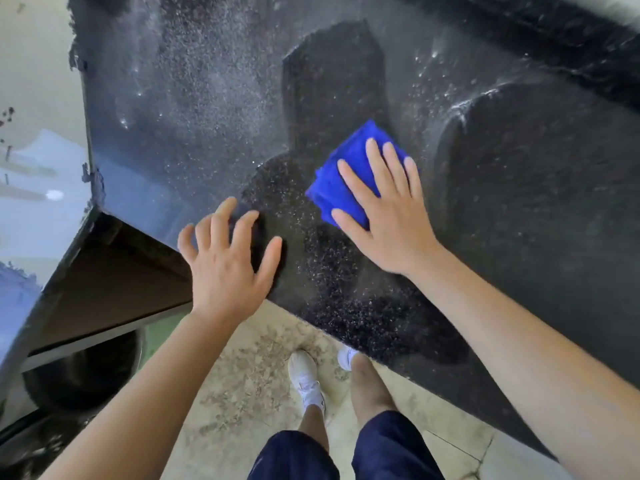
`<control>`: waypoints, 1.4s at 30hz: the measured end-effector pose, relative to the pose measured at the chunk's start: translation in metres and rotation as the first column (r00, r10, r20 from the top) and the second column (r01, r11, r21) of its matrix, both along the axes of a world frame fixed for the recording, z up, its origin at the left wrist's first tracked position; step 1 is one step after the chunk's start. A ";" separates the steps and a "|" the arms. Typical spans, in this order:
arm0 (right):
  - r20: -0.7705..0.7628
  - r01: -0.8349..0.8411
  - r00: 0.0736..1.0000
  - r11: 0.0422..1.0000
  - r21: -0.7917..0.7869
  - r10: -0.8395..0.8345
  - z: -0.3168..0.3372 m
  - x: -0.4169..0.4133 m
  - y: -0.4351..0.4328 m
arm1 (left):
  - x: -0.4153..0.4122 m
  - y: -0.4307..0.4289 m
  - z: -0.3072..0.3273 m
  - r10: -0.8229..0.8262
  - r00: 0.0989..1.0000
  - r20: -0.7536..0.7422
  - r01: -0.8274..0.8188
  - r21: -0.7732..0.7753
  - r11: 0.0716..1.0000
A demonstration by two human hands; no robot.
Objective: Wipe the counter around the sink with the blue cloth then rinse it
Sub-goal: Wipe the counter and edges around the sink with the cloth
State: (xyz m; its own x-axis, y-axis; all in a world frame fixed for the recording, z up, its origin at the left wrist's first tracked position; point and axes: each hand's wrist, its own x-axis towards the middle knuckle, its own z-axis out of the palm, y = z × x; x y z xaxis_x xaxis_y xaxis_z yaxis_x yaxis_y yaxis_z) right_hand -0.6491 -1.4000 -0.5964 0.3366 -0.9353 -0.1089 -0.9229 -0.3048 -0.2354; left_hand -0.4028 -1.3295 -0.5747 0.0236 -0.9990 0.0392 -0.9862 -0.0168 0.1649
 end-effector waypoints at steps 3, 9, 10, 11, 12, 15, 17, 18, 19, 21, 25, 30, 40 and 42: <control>-0.035 0.065 0.997 0.996 0.053 -0.063 0.007 -0.052 0.093 | -0.023 -0.038 -0.003 -0.091 0.996 -0.006 0.091 -0.009 0.996; -0.097 0.114 0.990 0.985 0.131 -0.102 0.015 -0.095 0.139 | -0.082 -0.108 -0.020 -0.218 0.975 -0.032 0.219 0.045 0.975; -0.088 0.120 0.990 0.985 0.127 -0.110 0.013 -0.096 0.131 | -0.088 -0.112 -0.023 -0.218 0.975 -0.034 0.220 0.060 0.974; -0.083 0.135 0.989 0.984 0.116 -0.126 0.011 -0.097 0.119 | -0.092 -0.114 -0.026 -0.214 0.976 -0.030 0.215 0.076 0.974; -0.079 0.155 0.986 0.983 0.100 -0.148 0.009 -0.098 0.101 | -0.094 -0.114 -0.028 -0.205 0.978 -0.022 0.206 0.089 0.974; -0.065 0.209 0.976 0.977 0.047 -0.206 0.003 -0.100 0.024 | -0.095 -0.113 -0.029 -0.198 0.980 -0.010 0.198 0.091 0.976; -0.048 0.233 0.972 0.972 0.015 -0.232 0.000 -0.096 -0.042 | -0.095 -0.114 -0.028 -0.202 0.979 -0.005 0.201 0.101 0.974; -0.046 0.240 0.970 0.971 0.006 -0.240 -0.001 -0.091 -0.077 | -0.096 -0.114 -0.027 -0.200 0.980 0.000 0.199 0.105 0.974; -0.048 0.243 0.969 0.970 0.000 -0.243 -0.003 -0.084 -0.112 | -0.097 -0.115 -0.026 -0.197 0.980 0.006 0.196 0.107 0.975; -0.063 0.253 0.965 0.967 -0.009 -0.253 -0.006 -0.063 -0.174 | -0.097 -0.117 -0.025 -0.190 0.982 0.013 0.188 0.109 0.976; -0.075 0.264 0.961 0.964 -0.013 -0.265 -0.004 -0.015 -0.233 | -0.097 -0.119 -0.023 -0.182 0.983 0.030 0.176 0.145 0.974; -0.049 -0.050 0.998 0.997 -0.061 0.047 -0.004 -0.042 -0.189 | -0.097 -0.118 -0.020 -0.167 0.986 0.030 0.160 0.162 0.974; -0.106 0.040 0.994 0.999 0.033 -0.037 0.009 -0.255 -0.105 | -0.101 -0.120 -0.017 -0.160 0.986 0.047 0.149 0.187 0.971; -0.091 0.075 0.993 0.997 0.029 -0.072 0.007 -0.240 -0.131 | -0.101 -0.121 -0.017 -0.167 0.984 0.061 0.152 0.191 0.970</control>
State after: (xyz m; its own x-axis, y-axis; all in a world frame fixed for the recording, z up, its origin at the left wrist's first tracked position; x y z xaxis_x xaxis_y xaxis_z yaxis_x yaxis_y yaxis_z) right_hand -0.8891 -1.5310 -0.5893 0.2550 -0.9526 -0.1661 -0.9602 -0.2292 -0.1594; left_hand -0.5041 -1.4500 -0.5922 -0.1325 -0.9796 -0.1513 -0.9881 0.1185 0.0978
